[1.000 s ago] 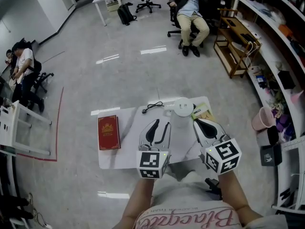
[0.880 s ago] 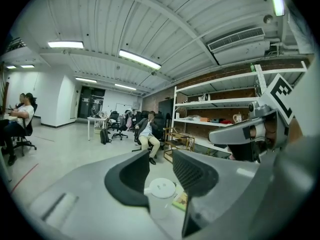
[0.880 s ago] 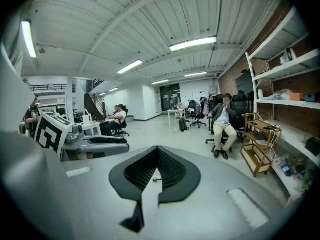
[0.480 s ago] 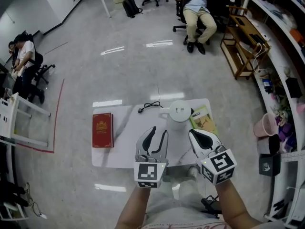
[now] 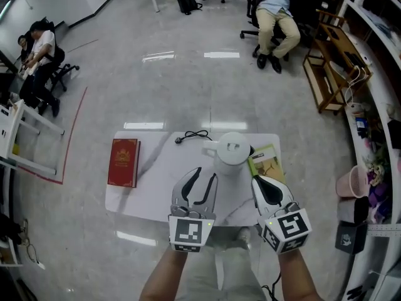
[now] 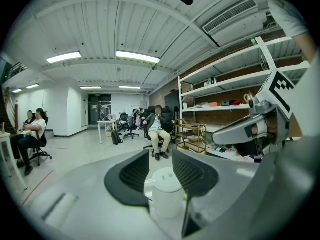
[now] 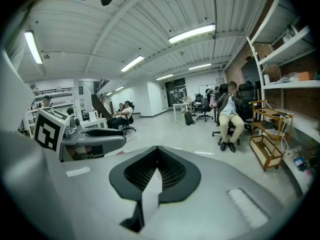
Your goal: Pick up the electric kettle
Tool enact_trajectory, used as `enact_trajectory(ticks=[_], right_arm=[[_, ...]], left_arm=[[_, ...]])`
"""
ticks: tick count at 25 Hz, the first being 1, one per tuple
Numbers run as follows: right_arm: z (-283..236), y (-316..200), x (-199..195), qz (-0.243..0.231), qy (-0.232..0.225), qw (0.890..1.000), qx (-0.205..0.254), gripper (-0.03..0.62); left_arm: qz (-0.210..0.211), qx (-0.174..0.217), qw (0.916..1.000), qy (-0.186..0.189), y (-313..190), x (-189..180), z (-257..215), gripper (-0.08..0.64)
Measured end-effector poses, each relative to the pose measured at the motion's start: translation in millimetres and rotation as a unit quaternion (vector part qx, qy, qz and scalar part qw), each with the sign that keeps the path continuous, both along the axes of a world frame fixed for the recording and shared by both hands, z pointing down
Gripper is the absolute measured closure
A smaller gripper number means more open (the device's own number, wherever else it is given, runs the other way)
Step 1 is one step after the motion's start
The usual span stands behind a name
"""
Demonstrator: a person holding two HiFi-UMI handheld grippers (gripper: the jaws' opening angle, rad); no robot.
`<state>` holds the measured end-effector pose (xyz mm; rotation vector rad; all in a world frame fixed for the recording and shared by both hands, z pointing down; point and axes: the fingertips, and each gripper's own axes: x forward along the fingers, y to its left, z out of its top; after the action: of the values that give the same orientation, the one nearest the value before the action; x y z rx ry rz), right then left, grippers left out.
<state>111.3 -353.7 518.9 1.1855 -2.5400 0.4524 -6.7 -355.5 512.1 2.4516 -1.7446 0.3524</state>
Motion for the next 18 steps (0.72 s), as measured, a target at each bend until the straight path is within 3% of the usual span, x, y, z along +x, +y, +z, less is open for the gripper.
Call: enact_trajectory(ticks=[4,6,12,18], right_arm=[[37,-8,-1,-0.003,-0.027,1.0,0.005,0.569],[58,-12,-1,0.007,-0.03,1.0,0.004,0.569],[114,-22,5,0.047,-0.025,0.999,0.009,0.569],[165,-29,16,0.082,-0.013,0.996,0.006,0.569]], left_arm=[[0.012,0.028,0.9992,-0.027,-7,5,33,0.428],[0.007,0.038,0.999,-0.023,-11,-1,50,0.428],[-0.018,0.02,0.9994,-0.022,-21,-13,111,0.428],[-0.015,-0.003,0.9993,-0.035,-42,-19,165,0.417]])
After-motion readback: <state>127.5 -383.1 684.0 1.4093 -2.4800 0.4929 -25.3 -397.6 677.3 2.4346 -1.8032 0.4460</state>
